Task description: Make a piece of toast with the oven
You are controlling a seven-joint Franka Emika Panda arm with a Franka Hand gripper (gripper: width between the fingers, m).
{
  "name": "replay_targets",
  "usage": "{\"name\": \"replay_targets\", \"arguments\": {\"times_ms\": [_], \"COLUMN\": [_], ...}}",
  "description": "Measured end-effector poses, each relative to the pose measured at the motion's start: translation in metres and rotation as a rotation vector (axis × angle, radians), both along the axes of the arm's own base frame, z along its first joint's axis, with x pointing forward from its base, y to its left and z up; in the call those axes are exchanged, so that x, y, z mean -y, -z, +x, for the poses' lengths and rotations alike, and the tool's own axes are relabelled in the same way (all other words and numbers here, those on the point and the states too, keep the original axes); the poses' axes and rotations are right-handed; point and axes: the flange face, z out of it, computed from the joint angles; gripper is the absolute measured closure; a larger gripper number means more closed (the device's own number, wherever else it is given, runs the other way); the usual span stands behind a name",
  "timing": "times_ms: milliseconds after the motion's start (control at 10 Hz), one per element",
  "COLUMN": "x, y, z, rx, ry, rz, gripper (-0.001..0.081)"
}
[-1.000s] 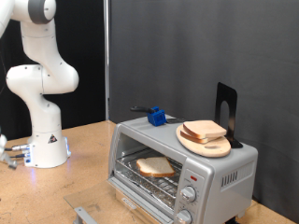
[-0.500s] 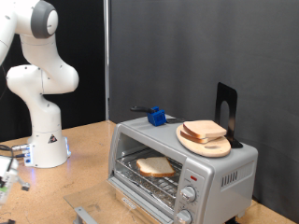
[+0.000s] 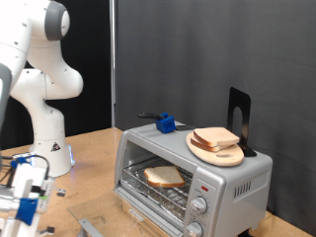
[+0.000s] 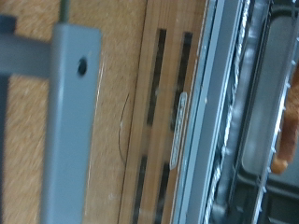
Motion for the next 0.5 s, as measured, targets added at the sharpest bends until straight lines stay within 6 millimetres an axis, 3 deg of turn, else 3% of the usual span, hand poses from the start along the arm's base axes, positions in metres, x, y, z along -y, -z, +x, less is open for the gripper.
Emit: {"name": "replay_targets", "arguments": {"times_ms": [500], "x": [-0.048], "y": [0.011], "z": [-0.011], "rx": [-0.043], "ry": [-0.034], "rz": [-0.013], "gripper": [0.0003]}}
